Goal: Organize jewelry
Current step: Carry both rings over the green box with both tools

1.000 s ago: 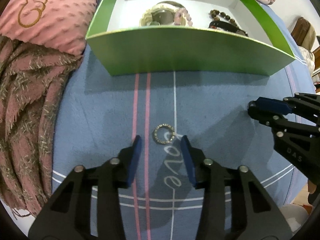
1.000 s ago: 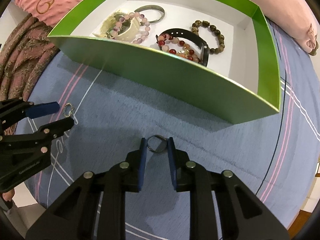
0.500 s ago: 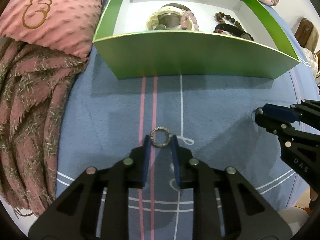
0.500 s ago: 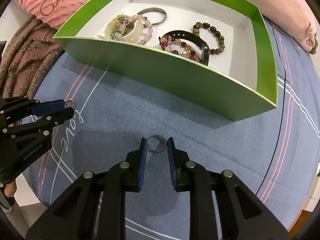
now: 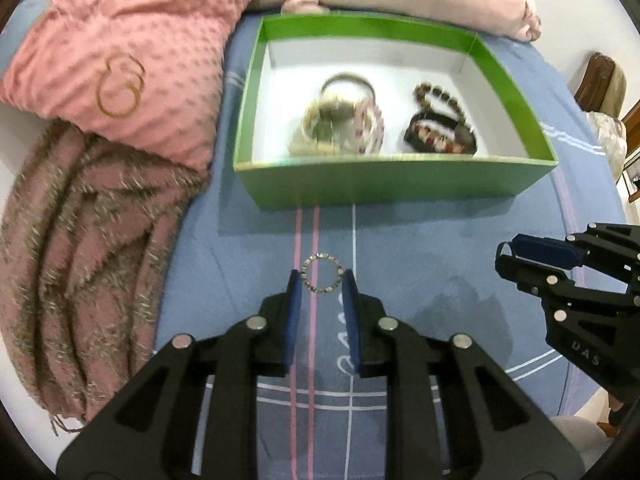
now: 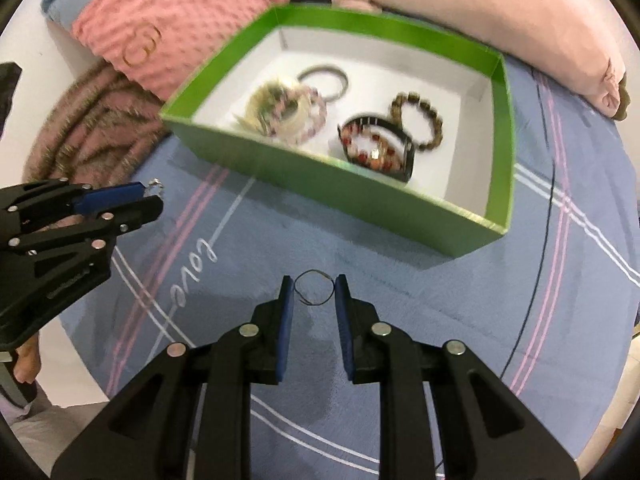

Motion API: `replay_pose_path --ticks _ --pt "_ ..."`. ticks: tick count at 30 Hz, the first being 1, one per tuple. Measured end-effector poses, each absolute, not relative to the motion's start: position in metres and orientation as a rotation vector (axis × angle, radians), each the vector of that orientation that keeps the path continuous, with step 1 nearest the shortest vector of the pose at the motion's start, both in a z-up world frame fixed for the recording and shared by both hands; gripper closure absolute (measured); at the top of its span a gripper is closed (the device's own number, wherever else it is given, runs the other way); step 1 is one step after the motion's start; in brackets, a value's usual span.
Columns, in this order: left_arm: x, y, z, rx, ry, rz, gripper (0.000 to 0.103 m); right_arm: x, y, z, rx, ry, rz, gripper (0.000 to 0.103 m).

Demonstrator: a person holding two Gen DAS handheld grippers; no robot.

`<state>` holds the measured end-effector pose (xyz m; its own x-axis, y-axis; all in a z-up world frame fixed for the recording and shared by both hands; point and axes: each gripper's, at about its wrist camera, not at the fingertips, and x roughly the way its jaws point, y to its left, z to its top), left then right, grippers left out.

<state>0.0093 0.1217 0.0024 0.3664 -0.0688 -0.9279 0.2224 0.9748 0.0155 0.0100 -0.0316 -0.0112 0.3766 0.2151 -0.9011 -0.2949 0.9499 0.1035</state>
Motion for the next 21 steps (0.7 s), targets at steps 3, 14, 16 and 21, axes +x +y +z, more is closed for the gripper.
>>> replay_pose_path --ticks 3,14,16,21 --pt "0.013 0.117 0.017 0.148 1.153 -0.194 0.082 0.011 -0.037 0.01 -0.064 1.099 0.328 0.082" --pt "0.055 0.109 0.048 0.161 1.067 -0.189 0.082 0.048 -0.05 0.052 -0.027 0.998 0.291 0.082" --pt "0.065 0.108 0.048 0.155 1.063 -0.189 0.082 0.058 -0.051 0.051 -0.018 1.0 0.287 0.082" --pt "0.092 0.101 0.043 0.148 1.075 -0.192 0.082 0.089 -0.051 0.033 -0.018 1.044 0.273 0.082"
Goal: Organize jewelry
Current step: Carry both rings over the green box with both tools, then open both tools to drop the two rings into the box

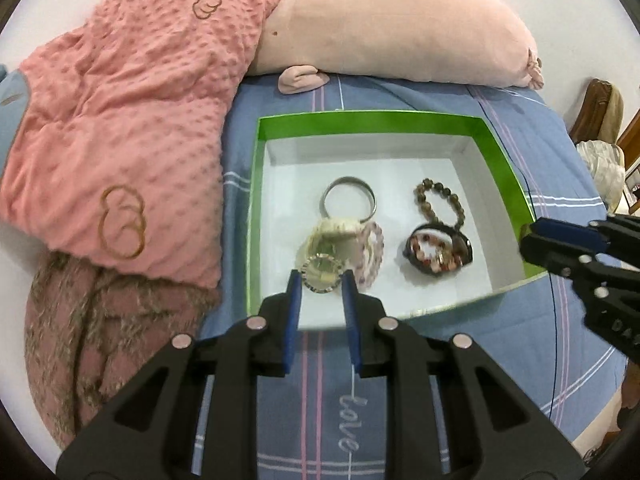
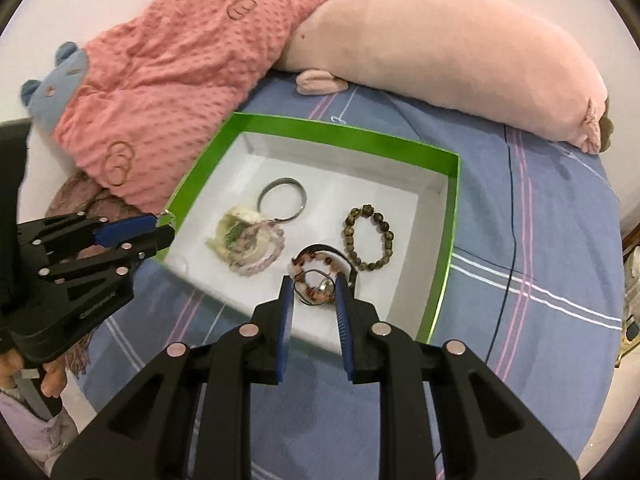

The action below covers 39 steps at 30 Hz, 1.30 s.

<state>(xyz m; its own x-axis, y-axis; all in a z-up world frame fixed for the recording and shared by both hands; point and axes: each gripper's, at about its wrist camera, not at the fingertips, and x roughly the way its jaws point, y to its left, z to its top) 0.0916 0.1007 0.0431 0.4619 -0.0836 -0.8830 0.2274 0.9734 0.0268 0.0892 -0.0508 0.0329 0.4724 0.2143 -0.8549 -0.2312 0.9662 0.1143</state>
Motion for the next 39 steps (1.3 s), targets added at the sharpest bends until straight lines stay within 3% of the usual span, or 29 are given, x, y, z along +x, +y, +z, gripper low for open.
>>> replay_pose_path --ticks 23,27,29,30,32,34,38,39 --pt "0.181 0.064 -0.019 0.187 1.192 -0.211 0.082 0.17 -0.064 -0.026 -0.017 1.175 0.235 0.08" --pt "0.183 0.062 -0.02 0.191 1.197 -0.205 0.073 0.167 -0.066 -0.019 -0.01 1.162 0.23 0.069" --pt "0.181 0.062 -0.015 0.193 1.188 -0.2 0.067 0.162 -0.067 -0.008 -0.004 1.137 0.224 0.059" --pt "0.178 0.062 -0.013 0.193 1.182 -0.196 0.059 0.157 -0.068 0.0 0.001 1.119 0.22 0.055" --pt "0.172 0.064 -0.005 0.198 1.157 -0.178 0.047 0.148 -0.069 0.016 0.007 1.079 0.202 0.036" --pt "0.163 0.067 0.009 0.205 1.12 -0.154 0.035 0.132 -0.068 0.035 0.019 1.032 0.193 0.028" --pt "0.141 0.072 0.032 0.196 1.069 -0.135 0.022 0.107 -0.063 0.054 0.044 0.992 0.165 0.012" --pt "0.134 0.072 0.035 0.193 1.062 -0.135 0.02 0.101 -0.062 0.057 0.046 0.983 0.157 0.012"
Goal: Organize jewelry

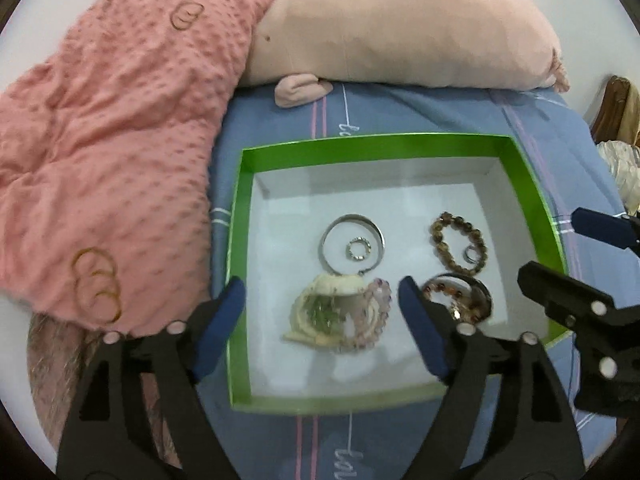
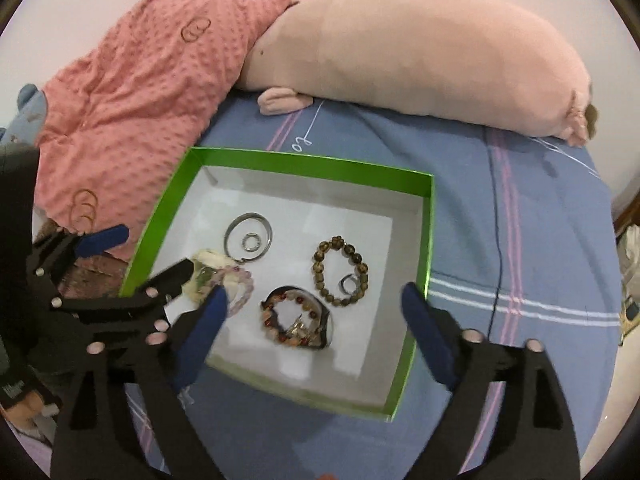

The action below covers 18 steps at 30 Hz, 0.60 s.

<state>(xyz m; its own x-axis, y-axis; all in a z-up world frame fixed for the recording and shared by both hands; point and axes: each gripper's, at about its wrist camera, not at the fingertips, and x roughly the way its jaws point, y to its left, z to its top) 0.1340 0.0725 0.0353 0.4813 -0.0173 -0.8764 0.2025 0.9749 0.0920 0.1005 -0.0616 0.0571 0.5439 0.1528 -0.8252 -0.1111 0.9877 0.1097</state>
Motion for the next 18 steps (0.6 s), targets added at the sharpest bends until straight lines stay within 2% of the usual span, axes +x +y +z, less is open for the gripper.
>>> replay_pose_path --ticks 6,12,18 --pt "0.111 0.081 0.037 0.181 1.075 -0.135 0.02 0.083 -0.051 0.056 0.035 0.992 0.148 0.012" --pt "0.095 0.086 0.04 0.163 1.077 -0.126 0.011 0.072 -0.05 0.055 0.033 0.997 0.137 0.012" --pt "0.091 0.087 0.043 0.168 1.073 -0.13 0.01 0.066 -0.052 0.06 0.021 0.989 0.129 0.012"
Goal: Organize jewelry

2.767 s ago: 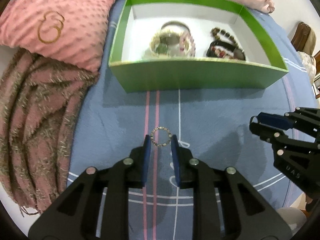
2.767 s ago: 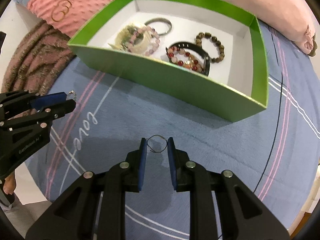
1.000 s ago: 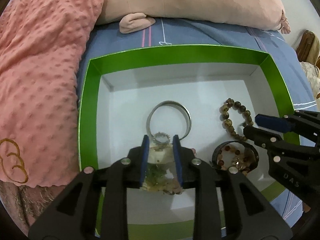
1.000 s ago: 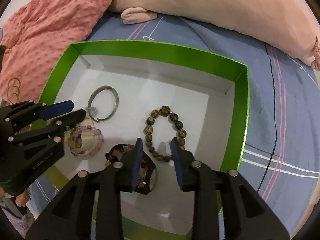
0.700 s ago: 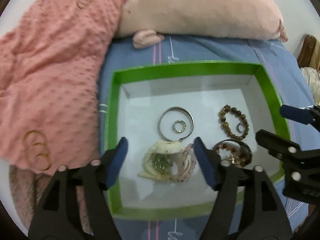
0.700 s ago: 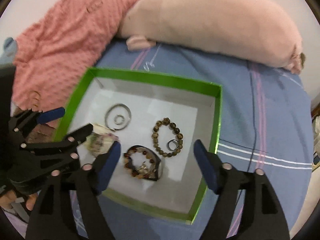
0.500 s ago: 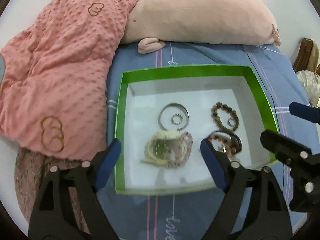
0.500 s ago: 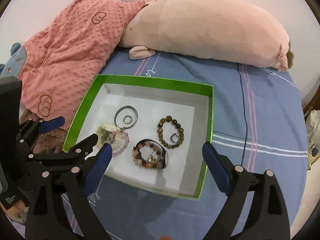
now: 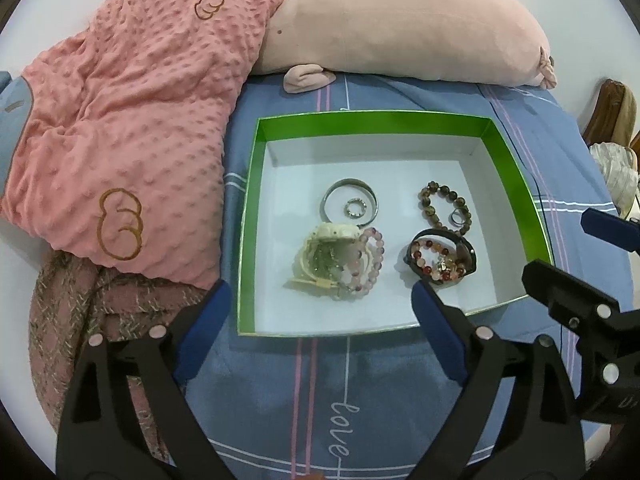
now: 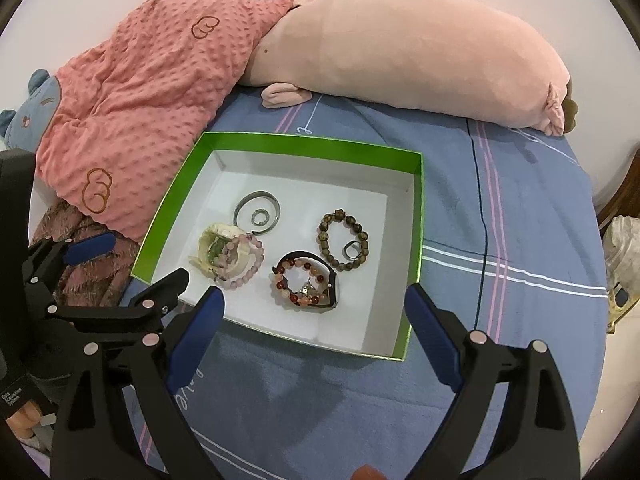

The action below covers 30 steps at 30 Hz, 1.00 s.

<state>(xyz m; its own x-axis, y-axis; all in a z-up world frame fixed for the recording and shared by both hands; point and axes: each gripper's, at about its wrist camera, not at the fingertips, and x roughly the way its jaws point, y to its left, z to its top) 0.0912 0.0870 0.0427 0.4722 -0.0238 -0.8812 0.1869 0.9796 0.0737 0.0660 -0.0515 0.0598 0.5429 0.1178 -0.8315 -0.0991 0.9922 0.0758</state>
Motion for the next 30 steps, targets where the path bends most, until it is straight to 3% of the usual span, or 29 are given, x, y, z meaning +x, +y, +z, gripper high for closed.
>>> replay_pose_path --ticks 30 --pt "0.0901 0.0853 0.0418 0.162 1.088 -0.151 0.01 0.0623 -0.0522 0.0622 0.021 0.988 0.13 0.012"
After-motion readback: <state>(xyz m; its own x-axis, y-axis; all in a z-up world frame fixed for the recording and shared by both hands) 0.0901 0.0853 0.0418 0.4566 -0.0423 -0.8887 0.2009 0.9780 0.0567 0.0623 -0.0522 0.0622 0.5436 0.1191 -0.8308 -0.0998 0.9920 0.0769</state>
